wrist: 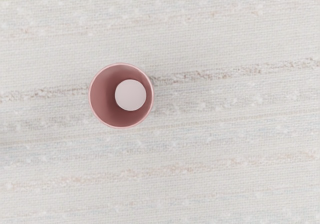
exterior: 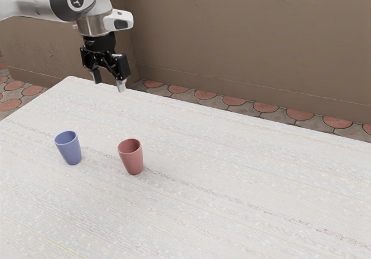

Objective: Place the right cup onto the left cup

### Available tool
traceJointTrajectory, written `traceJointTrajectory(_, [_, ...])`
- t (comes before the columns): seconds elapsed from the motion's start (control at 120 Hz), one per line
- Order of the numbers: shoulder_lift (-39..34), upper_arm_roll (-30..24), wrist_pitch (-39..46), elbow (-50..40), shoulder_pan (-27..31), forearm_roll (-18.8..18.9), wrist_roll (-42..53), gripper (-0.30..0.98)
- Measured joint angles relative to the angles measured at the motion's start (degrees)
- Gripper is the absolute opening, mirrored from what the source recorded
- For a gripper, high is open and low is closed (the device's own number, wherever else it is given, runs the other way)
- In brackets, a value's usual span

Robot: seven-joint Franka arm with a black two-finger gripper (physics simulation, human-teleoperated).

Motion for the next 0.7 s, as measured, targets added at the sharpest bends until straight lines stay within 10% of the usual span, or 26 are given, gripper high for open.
traceJointTrajectory(0.7, [5.48, 0.51, 8.04, -8.03, -0.30, -1.90, 0.27, 0.67])
